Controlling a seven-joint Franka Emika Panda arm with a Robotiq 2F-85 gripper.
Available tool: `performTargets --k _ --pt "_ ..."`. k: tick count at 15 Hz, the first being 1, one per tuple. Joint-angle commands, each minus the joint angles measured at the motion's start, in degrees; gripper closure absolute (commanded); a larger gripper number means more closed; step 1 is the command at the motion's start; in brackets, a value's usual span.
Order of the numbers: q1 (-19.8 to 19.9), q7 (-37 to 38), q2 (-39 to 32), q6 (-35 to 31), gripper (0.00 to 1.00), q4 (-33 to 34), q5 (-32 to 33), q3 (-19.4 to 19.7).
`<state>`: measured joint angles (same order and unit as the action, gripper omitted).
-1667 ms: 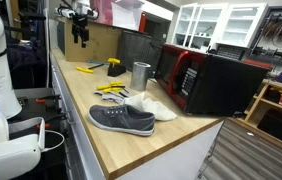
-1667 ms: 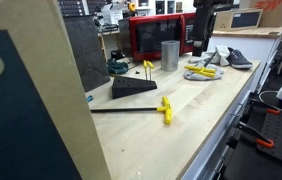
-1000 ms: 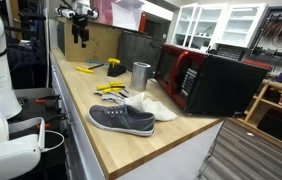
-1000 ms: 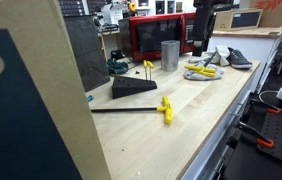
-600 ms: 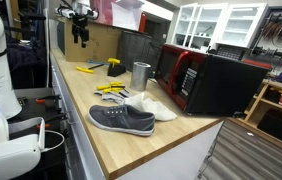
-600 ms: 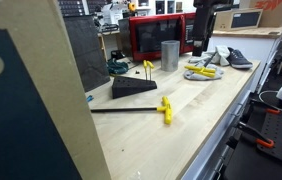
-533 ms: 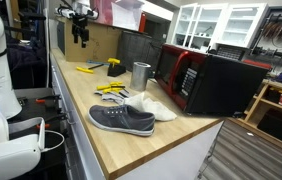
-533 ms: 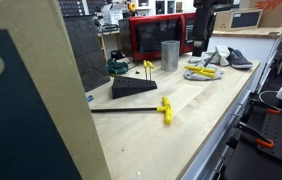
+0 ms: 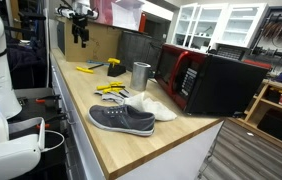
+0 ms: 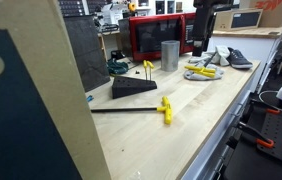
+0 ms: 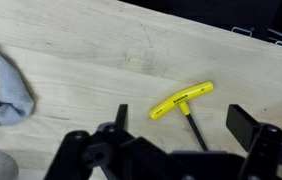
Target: Remove the wrenches from the stand and put them on the grey towel.
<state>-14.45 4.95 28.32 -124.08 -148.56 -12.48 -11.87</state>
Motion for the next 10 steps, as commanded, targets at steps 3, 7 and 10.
performTargets --k 3,7,10 --pt "0.0 0.0 0.0 0.1 0.0 0.1 0.0 0.1" --pt "-0.4 0.1 -0.9 -0.3 0.0 0.7 -0.3 -0.2" --pt "-0.3 1.7 -2.6 -2.4 0.0 1.6 -0.6 -1.1"
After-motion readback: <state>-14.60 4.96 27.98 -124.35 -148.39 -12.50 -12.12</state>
